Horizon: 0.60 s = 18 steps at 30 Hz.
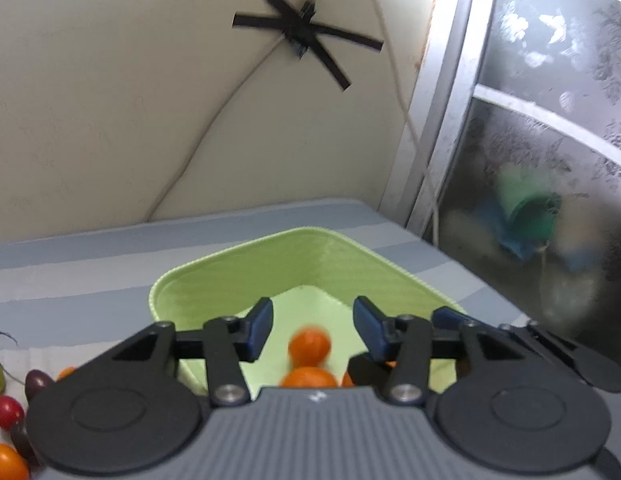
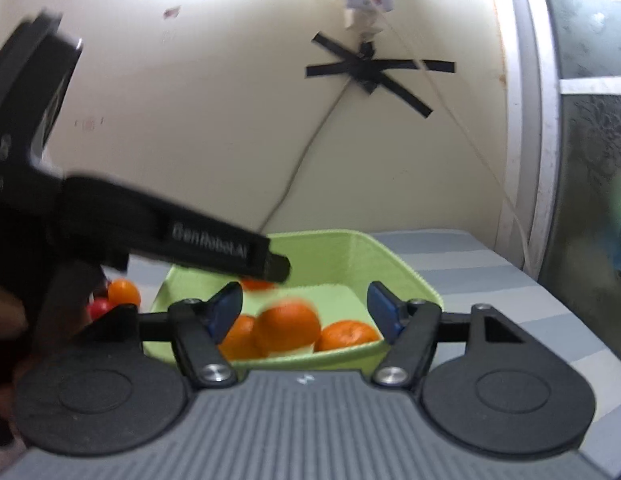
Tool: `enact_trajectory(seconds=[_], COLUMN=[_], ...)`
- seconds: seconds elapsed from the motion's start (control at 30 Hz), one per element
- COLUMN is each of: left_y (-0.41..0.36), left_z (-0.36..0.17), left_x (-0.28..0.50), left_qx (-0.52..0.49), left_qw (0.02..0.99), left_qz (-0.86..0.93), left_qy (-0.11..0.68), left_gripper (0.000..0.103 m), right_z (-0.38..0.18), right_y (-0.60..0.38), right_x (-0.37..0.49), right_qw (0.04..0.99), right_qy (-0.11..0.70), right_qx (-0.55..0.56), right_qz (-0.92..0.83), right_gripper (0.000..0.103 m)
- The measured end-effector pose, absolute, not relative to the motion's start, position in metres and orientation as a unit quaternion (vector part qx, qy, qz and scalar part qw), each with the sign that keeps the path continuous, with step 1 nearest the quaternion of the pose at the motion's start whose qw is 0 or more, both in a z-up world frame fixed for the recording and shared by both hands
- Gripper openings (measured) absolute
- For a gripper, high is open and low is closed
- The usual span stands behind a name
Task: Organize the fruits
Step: 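Carry both fruits over the green basket and open both tools, then grasp a red cherry tomato with the left tool while the right tool grasps a stemmed orange tomato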
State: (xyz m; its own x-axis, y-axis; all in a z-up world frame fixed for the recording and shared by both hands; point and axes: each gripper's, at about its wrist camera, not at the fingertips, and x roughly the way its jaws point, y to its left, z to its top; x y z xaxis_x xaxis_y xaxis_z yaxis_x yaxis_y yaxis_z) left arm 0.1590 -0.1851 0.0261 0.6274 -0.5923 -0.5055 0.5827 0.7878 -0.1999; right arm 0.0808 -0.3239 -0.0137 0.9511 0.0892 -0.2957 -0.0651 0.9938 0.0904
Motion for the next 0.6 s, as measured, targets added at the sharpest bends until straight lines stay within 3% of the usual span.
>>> enact_trajectory(seconds=[0.13,0.33,0.47,0.6], left_y=[-0.150,-0.061,-0.010,0.018], left_z=[0.046,0.042,0.018,0.005], left_x=[0.124,0.057,0.042,0.052], left_qx=[-0.035,-0.019,-0.009,-0.052], left_qw=[0.910,0.925,0.934,0.936], left_qz=[-0.334,-0.292,-0.205,-0.157], left_qy=[0.242,0.243,0.293,0.310], left_gripper=[0.046,0.046,0.046,0.046], right_z=[-0.013,-0.003,0.007,0.005], right_y=[-0.332,-0.331,-0.313,-0.270], right_x=[0.070,0.036,0.030,0.039], right_qw=[0.989,0.995,0.986,0.965], right_qy=[0.128,0.066,0.083,0.150], right_qx=[0.066,0.069,0.076,0.062], right_qz=[0.036,0.040,0.122,0.207], right_gripper=[0.066,0.036,0.036,0.036])
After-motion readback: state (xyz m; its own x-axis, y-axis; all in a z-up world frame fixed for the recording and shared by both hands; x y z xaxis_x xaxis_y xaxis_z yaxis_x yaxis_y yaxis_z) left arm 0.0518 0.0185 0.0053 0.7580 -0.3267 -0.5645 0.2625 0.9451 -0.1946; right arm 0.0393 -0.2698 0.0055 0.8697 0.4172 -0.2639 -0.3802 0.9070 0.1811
